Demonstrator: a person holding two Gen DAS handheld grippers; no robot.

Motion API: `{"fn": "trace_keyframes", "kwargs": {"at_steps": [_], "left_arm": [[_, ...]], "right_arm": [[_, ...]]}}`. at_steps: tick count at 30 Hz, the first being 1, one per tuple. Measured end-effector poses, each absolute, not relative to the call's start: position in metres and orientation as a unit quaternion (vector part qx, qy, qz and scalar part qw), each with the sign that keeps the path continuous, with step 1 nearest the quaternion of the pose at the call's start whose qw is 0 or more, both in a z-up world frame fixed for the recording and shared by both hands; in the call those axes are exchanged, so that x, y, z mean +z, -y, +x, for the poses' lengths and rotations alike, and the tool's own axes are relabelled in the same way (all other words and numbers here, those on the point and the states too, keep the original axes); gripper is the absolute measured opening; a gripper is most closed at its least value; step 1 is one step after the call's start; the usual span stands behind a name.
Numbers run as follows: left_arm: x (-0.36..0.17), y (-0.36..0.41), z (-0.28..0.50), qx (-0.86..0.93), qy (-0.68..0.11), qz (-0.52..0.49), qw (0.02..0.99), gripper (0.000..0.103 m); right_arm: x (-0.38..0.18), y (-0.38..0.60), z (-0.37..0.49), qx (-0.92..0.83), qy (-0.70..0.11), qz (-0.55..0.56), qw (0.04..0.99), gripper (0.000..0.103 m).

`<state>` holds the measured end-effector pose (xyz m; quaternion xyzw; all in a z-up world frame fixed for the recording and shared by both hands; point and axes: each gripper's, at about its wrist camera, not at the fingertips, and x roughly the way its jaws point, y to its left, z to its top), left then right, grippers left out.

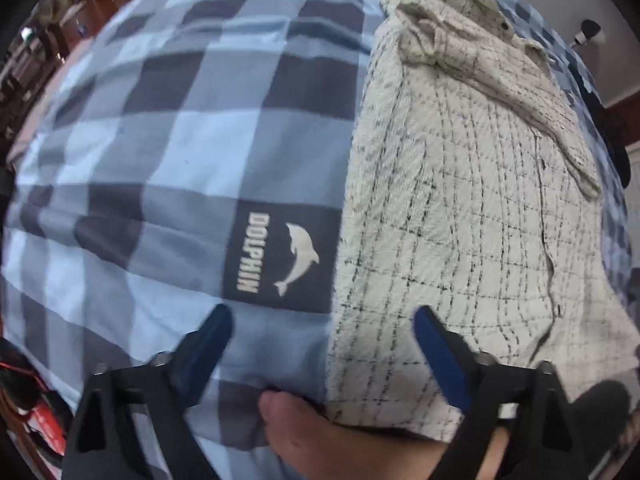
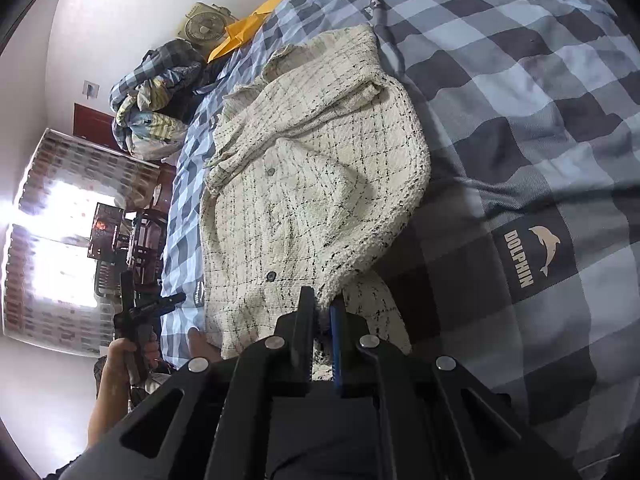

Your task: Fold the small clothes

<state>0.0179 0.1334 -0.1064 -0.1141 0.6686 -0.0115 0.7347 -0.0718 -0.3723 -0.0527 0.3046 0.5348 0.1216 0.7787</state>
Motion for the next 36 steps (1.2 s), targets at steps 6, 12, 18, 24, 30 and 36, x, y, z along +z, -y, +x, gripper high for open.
{"fn": "trace_keyframes", "kwargs": {"at_steps": [6,12,18,24,30,36], "left_arm": [[-0.139,-0.129,0.018,-0.059,-0.716,-0.15,0.679,0.081],[-0.163,-0.123,0.019,-0.06,-0.747,-0.156,0.644,0.082],[-0.179,-0.103,0.014,-0.082,-0.778,-0.122,0.611,0.082],[-0.183,-0.079,0.014,-0.101,-0.786,-0.079,0.605,0.051],[-0.164,-0.068,0.014,-0.143,-0.76,-0.101,0.625,0.007],[-0.104,-0.086,0.023,-0.173,-0.678,-0.209,0.683,0.006]], "right_arm": [[-0.052,0.372,-0.073,0.118,-0.533,0.307,0.779,0.004],[-0.053,0.373,-0.073,0.12,-0.534,0.307,0.779,0.004],[-0.053,0.372,-0.072,0.121,-0.535,0.308,0.777,0.004],[-0.052,0.368,-0.073,0.114,-0.538,0.301,0.779,0.004],[-0.051,0.366,-0.075,0.109,-0.537,0.301,0.78,0.004],[-0.049,0.367,-0.072,0.117,-0.541,0.303,0.776,0.004]]}}
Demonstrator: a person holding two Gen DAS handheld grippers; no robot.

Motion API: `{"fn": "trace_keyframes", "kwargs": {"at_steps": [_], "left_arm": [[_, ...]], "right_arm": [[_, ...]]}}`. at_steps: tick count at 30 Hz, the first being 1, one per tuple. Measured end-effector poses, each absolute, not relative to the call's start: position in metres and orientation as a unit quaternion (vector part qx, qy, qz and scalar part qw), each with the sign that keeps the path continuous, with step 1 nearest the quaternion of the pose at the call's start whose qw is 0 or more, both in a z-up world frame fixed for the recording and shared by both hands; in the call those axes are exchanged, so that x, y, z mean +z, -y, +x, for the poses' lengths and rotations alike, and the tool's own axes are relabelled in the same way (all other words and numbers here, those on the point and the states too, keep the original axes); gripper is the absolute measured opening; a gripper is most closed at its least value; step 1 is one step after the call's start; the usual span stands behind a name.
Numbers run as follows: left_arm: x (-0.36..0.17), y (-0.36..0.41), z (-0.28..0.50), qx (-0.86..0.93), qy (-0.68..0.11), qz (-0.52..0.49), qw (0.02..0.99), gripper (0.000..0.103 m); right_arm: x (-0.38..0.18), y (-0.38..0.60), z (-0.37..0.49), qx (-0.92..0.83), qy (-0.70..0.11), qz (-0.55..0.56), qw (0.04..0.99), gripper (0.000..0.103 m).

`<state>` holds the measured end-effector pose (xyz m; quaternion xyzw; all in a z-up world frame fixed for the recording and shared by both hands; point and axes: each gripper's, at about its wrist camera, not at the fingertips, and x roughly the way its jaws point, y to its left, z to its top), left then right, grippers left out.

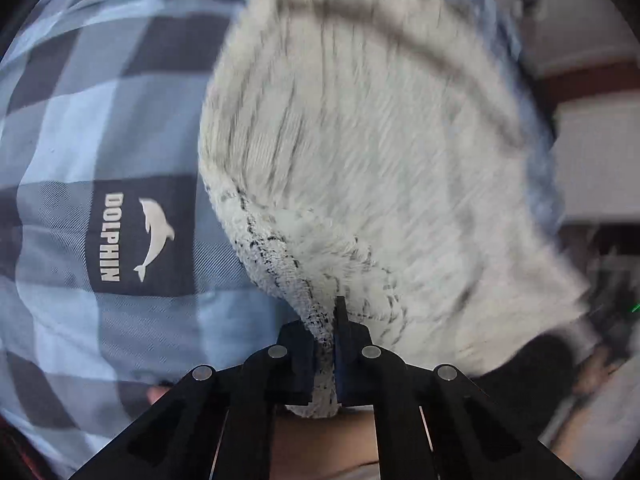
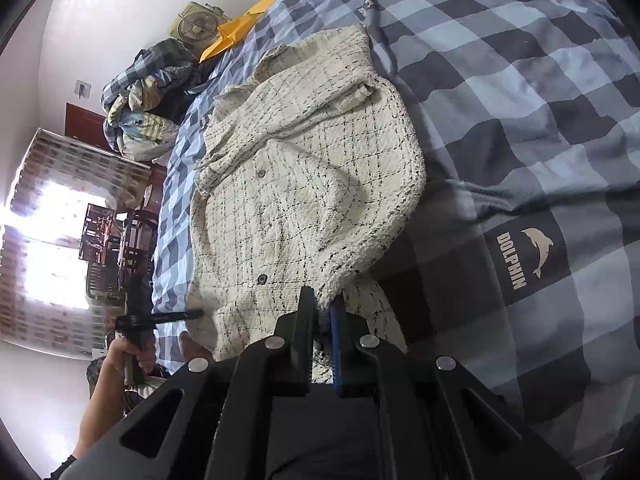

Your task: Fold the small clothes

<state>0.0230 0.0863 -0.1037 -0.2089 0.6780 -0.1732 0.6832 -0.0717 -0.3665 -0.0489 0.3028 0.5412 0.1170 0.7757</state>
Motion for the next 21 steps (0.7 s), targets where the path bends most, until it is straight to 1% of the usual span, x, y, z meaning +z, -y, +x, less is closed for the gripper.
{"fn": "trace_keyframes", "kwargs": {"at_steps": [1,4,7,12,15,16,17,18,19,21], "left_arm": [[-0.091,-0.093,0.024,-0.177,-0.668,-0.244,0.681,0.006],[-0.055,-0.102,0.021,-0.202,-0.64,-0.273,0.689,0.006],[-0.02,-0.119,0.006,-0.232,-0.609,-0.318,0.688,0.006],[0.007,-0.155,-0.013,-0.277,-0.546,-0.436,0.659,0.005],[0.027,-0.178,-0.029,-0.295,-0.493,-0.494,0.652,0.003],[0.035,-0.186,-0.037,-0.301,-0.471,-0.503,0.659,0.003],[0.037,-0.188,-0.039,-0.3,-0.462,-0.507,0.663,0.0],[0.039,-0.189,-0.043,-0.308,-0.454,-0.51,0.663,0.0],[0.039,-0.186,-0.045,-0.317,-0.454,-0.504,0.663,0.0],[0.037,-0.177,-0.044,-0.289,-0.482,-0.455,0.691,0.0]], "right_arm": [[-0.045,0.369,-0.069,0.128,-0.538,0.309,0.774,0.004],[-0.028,0.377,-0.059,0.133,-0.513,0.321,0.785,0.004],[-0.011,0.385,-0.051,0.155,-0.497,0.371,0.769,0.004],[0.018,0.379,-0.067,0.214,-0.484,0.405,0.746,0.004],[0.035,0.383,-0.082,0.239,-0.455,0.44,0.736,0.004],[0.041,0.385,-0.086,0.243,-0.447,0.447,0.736,0.004],[0.047,0.386,-0.09,0.244,-0.438,0.449,0.739,0.004],[0.052,0.386,-0.094,0.243,-0.432,0.449,0.743,0.004],[0.056,0.384,-0.098,0.24,-0.43,0.444,0.749,0.004],[0.051,0.378,-0.098,0.232,-0.443,0.438,0.747,0.004]]}}
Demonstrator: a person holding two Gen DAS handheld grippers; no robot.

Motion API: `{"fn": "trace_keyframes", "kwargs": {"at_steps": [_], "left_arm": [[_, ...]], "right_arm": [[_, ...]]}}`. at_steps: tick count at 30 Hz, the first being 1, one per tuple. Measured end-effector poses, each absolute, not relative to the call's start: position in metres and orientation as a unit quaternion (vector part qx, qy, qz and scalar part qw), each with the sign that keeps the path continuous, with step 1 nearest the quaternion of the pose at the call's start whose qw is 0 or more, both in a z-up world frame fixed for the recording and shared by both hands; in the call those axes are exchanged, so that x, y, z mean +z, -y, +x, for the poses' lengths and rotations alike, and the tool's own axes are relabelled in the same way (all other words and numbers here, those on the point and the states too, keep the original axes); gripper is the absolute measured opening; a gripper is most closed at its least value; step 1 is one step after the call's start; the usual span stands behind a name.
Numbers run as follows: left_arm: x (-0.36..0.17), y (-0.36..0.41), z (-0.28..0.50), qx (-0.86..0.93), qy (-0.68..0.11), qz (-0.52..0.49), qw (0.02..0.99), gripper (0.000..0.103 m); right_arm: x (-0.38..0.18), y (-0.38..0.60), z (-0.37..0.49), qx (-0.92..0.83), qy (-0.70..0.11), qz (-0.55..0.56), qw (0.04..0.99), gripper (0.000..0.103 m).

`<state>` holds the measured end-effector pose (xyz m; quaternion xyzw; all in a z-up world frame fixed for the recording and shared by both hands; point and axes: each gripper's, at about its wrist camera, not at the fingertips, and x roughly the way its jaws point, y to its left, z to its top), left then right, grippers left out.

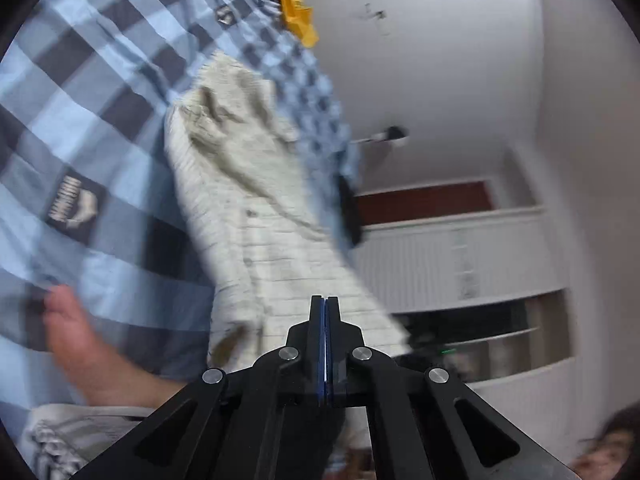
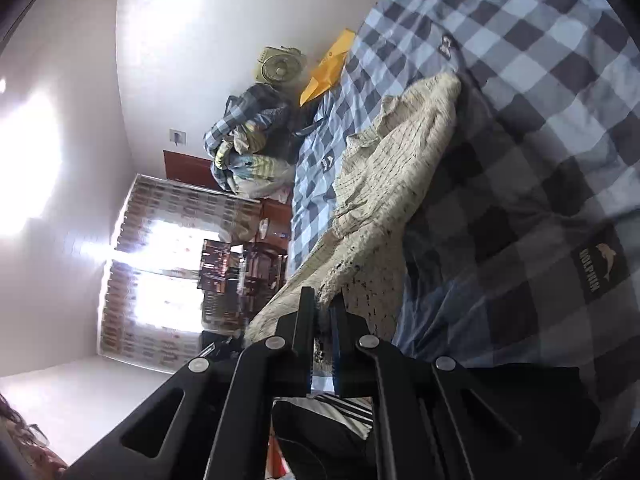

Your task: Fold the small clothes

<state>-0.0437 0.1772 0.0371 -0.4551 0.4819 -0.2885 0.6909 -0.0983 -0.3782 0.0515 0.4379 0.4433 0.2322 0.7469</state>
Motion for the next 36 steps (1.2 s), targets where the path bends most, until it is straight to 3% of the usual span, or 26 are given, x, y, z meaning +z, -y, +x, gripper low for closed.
{"fn": "trace_keyframes", "kwargs": {"at_steps": [6,12,14,15,16,17,25,34,36], "left_arm": [[0.005,-0.166,-0.023,-0.179,-0.583,-0.323,0.724,0.0],[-0.039,-0.166,-0.001,-0.142,-0.645,-0.278,0.698,0.002],[-0.052,-0.156,0.008,-0.136,-0.675,-0.241,0.684,0.007],[-0.057,-0.152,0.008,-0.137,-0.687,-0.229,0.676,0.014],[-0.066,-0.145,0.011,-0.139,-0.703,-0.218,0.663,0.05],[-0.072,-0.14,0.012,-0.14,-0.706,-0.215,0.661,0.102],[-0.097,-0.116,0.028,-0.086,-0.7,-0.122,0.698,0.102],[-0.18,-0.096,0.023,-0.102,-0.801,-0.101,0.581,0.094],[-0.188,-0.089,0.015,-0.101,-0.809,-0.057,0.577,0.093]], "right_arm": [[0.015,0.372,-0.088,0.196,-0.487,0.429,0.735,0.004],[0.012,0.376,-0.093,0.185,-0.492,0.411,0.745,0.004],[0.014,0.376,-0.093,0.184,-0.493,0.404,0.748,0.004],[0.014,0.377,-0.093,0.183,-0.494,0.402,0.749,0.004],[0.013,0.376,-0.092,0.181,-0.494,0.399,0.75,0.004],[0.013,0.375,-0.091,0.179,-0.496,0.394,0.753,0.004],[0.002,0.376,-0.09,0.181,-0.498,0.397,0.749,0.004],[0.003,0.374,-0.089,0.178,-0.503,0.383,0.754,0.004],[0.003,0.374,-0.088,0.176,-0.503,0.38,0.756,0.004]]}}
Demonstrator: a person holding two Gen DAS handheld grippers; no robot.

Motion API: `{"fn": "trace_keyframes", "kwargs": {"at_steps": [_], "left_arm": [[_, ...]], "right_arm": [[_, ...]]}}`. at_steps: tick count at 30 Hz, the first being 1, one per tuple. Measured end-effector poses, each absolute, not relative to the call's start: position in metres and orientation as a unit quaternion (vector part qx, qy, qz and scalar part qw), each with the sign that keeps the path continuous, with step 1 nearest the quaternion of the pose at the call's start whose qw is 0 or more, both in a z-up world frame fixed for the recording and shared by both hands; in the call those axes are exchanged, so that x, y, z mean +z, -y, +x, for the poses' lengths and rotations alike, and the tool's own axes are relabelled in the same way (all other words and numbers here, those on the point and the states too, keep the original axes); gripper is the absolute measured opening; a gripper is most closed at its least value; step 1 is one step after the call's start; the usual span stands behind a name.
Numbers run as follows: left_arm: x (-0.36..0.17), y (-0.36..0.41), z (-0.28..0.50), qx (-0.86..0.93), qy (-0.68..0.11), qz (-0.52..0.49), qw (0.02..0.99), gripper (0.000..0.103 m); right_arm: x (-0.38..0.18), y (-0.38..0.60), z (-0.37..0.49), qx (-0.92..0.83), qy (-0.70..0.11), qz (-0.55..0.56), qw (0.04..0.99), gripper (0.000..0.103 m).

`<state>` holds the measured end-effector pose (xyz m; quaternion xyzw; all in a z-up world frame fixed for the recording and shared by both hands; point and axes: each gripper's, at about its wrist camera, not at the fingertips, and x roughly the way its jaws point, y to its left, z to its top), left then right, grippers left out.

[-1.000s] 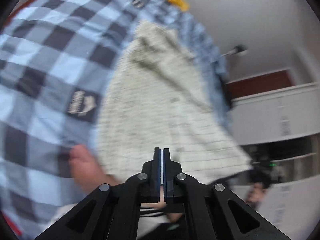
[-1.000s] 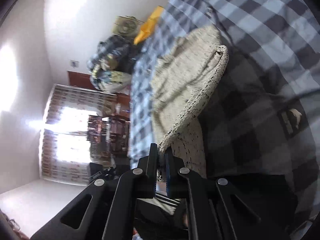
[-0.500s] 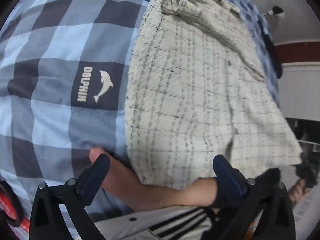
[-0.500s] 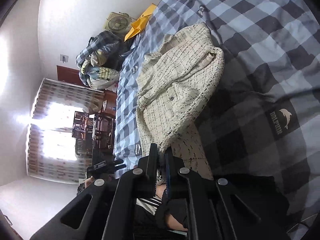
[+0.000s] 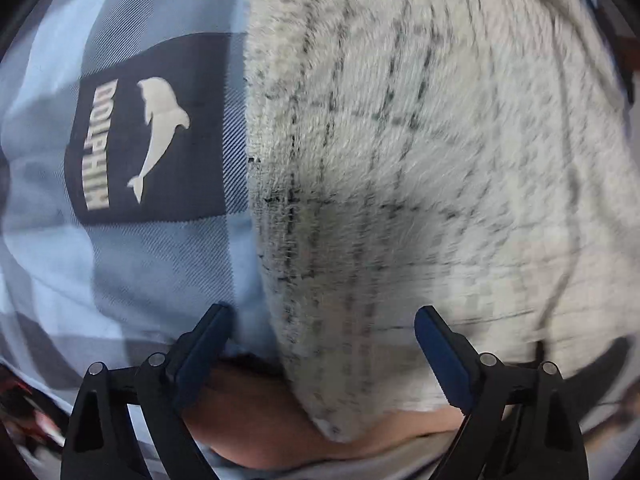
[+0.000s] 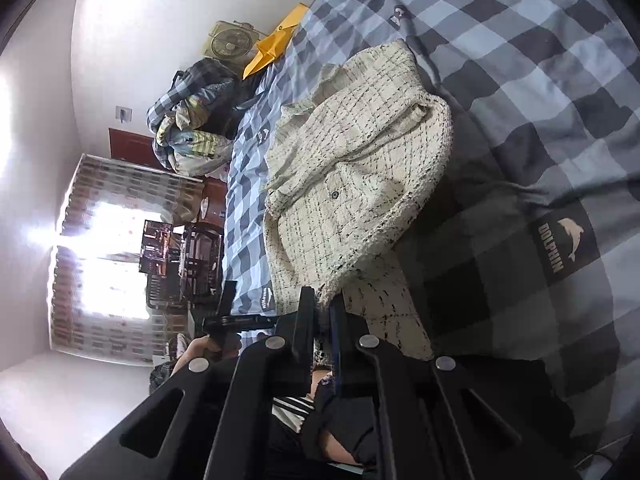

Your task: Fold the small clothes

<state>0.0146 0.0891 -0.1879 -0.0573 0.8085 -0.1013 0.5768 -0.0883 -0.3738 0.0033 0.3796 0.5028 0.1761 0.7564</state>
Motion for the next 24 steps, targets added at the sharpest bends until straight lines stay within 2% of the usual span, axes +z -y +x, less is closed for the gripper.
{"fn": "trace_keyframes", "kwargs": {"at_steps": [3,4,6,8,9,11,15,19,22,24], "left_arm": [[-0.191,-0.082,0.002,-0.104,-0.812,-0.022,0.574,0.093],[-0.192,-0.081,-0.006,-0.109,-0.813,-0.023,0.572,0.081],[-0.191,-0.078,-0.014,-0.1,-0.809,-0.002,0.579,0.071],[-0.187,-0.077,-0.018,-0.114,-0.805,-0.018,0.582,0.038],[-0.185,-0.074,-0.018,-0.123,-0.804,-0.032,0.581,0.031],[-0.184,-0.072,-0.024,-0.132,-0.8,-0.035,0.584,0.011],[-0.163,-0.071,-0.024,-0.149,-0.773,-0.06,0.614,0.006],[-0.119,-0.088,-0.03,-0.194,-0.737,-0.158,0.628,0.006],[-0.073,-0.101,-0.041,-0.244,-0.687,-0.231,0.644,0.006],[-0.049,-0.113,-0.054,-0.266,-0.655,-0.285,0.647,0.006]], "right_arm": [[0.002,0.376,-0.086,0.174,-0.503,0.383,0.755,0.004],[0.001,0.375,-0.086,0.173,-0.503,0.384,0.755,0.004],[0.001,0.375,-0.085,0.171,-0.503,0.384,0.755,0.004],[0.001,0.375,-0.085,0.171,-0.502,0.384,0.755,0.004],[0.001,0.374,-0.085,0.171,-0.502,0.384,0.756,0.004],[0.003,0.373,-0.084,0.171,-0.5,0.384,0.757,0.004],[0.007,0.371,-0.085,0.168,-0.499,0.376,0.762,0.004],[0.007,0.372,-0.086,0.169,-0.497,0.386,0.759,0.004],[0.002,0.379,-0.083,0.207,-0.484,0.443,0.726,0.004],[0.01,0.381,-0.081,0.207,-0.476,0.439,0.734,0.004]]}}
